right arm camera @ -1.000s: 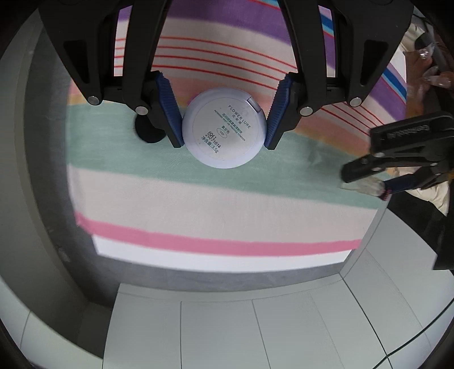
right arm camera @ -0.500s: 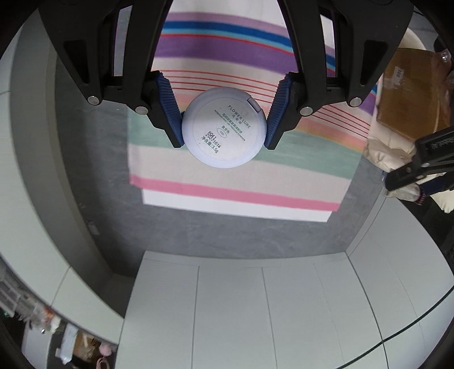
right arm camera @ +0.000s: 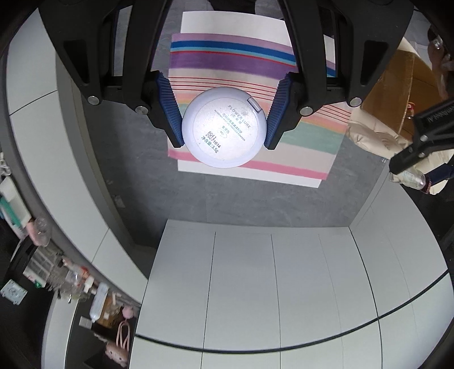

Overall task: Organize objects
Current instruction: 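Lift the perfume bottle with the left tool while the right tool lifts the compact, then carry the perfume bottle and white compact over the cardboard box with both tools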

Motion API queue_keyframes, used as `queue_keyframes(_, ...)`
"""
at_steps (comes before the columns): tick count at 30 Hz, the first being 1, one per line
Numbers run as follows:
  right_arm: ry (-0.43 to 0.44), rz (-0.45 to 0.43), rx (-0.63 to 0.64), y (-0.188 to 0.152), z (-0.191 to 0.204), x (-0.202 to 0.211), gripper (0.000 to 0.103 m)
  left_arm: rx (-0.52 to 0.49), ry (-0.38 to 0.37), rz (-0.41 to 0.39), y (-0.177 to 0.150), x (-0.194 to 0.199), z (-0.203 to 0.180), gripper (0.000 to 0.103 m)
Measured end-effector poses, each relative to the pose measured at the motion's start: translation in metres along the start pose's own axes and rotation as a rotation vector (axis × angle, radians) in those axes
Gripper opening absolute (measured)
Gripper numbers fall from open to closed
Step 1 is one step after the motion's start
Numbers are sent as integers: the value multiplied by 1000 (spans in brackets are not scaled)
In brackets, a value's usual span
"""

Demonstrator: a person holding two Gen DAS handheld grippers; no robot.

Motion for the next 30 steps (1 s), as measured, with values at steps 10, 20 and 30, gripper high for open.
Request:
queue_keyframes(10,11,12,48,-15,2,23,60,-30,34,4,-18,25,-19,90)
queue_keyframes(20,-10,62,50,-39,2,15,60,-8,55,46,-42,23,-13,90)
queue_keyframes(30,21,73,107,-94,18,24,60,15,119,-27,-92,58,9,90)
Point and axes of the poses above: each gripper's, at about its wrist camera, not at the fingertips, and x roughly against the way its jaws point, z to its left, y to its top, the point moved 6 cm from there along -x, roughly the way its jaws point, and after that the axes turned 6 degrees about z, right-handed, at the moved point
